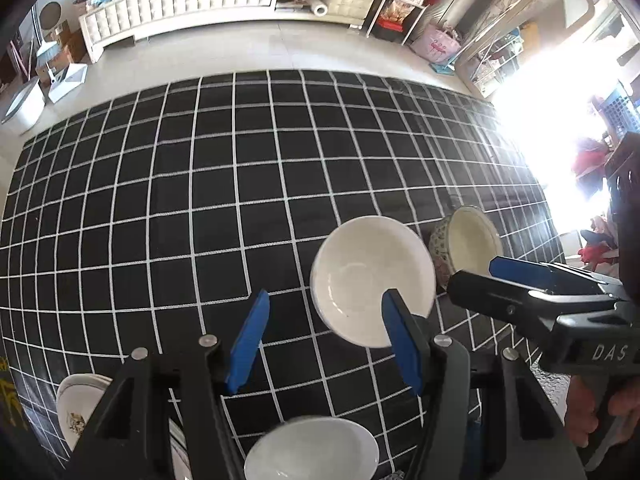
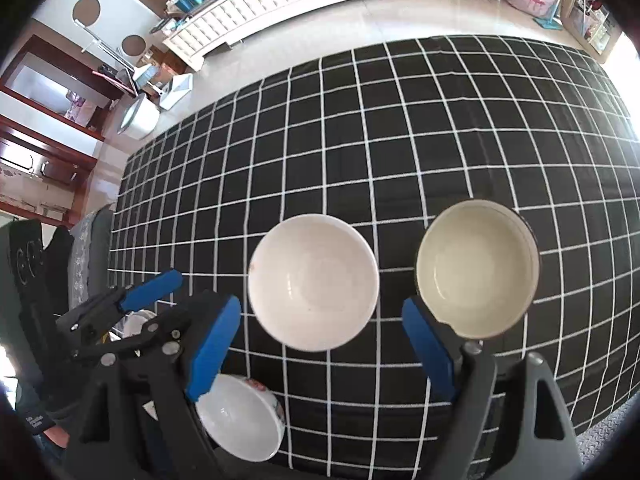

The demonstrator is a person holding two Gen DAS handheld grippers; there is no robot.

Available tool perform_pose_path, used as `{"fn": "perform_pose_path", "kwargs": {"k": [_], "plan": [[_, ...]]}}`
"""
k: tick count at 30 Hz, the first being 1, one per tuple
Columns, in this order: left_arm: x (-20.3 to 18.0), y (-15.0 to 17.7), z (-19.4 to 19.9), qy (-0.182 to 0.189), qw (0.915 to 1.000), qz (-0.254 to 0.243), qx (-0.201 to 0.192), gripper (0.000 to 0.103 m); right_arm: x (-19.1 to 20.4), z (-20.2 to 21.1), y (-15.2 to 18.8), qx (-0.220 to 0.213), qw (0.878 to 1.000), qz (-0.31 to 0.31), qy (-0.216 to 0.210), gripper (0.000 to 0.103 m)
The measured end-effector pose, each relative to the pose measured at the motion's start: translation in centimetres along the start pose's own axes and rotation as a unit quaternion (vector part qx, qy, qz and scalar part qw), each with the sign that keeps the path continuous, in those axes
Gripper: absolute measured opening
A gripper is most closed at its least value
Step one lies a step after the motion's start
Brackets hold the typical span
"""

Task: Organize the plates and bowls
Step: 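Grasp the rim of the cream bowl with the right gripper, then carry the cream bowl into the plain white bowl with the right gripper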

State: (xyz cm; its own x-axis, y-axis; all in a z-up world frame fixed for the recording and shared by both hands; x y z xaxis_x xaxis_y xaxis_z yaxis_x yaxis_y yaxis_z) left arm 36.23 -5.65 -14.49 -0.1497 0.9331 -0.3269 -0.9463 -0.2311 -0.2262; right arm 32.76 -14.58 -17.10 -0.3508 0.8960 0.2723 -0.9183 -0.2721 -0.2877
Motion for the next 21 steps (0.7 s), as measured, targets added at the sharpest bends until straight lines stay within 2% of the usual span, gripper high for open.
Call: {"fn": "perform_pose_path", "kwargs": {"k": [4,8,10,12,15,21], "plan": [[0.7,-0.5,-1.7,-0.002,0.9998,0.013,0.015,0.052,-0.3,-1.3,-0.1,0.008,1.0,-0.007,-0.017,0.074],[0.8,-0.6,-3.2,0.003,0.9994,0.016,0.031,0.037,-0.8,-3.0,0.1,0.029,1.0,-0.003,-0.008,0.061],[0.6,-0.7,-3.6,0.014,0.9991,0.011,0.038,0.035,-1.0,-3.4,0.1,0.032,0.999,0.0,-0.008,0.057],[0.3,-0.6,-4.2,0.02,0.999,0.005,0.04,0.028,-1.3,-3.7,-0.1,0.032,0.999,0.0,-0.005,0.053],[0.4,-0.4,-5.3,0.011,0.9991,0.001,0.042,0.021,-1.7,-3.7,-0.4,0.029,0.999,0.009,0.019,0.044],[0.7,0.5,-6.8,0.005,0.9986,0.001,0.052,0.017,-2.7,-3.9,0.0,0.036,0.998,0.023,0.055,0.037]]}}
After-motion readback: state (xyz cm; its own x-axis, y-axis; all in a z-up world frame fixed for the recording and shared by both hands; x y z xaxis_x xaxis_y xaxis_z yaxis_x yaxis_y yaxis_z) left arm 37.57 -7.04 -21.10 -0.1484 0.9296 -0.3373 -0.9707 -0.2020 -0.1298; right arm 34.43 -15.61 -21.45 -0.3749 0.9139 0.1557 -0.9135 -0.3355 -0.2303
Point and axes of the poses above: each gripper's, at about its wrist camera, not at the fingertips, and z roughly against the way its jaws point, x to its left, y to its underside, the point moved 6 cm from there along -z, roughly the way its jaws point, and after that the axes turned 13 degrees about z, right-handed, at the moved point
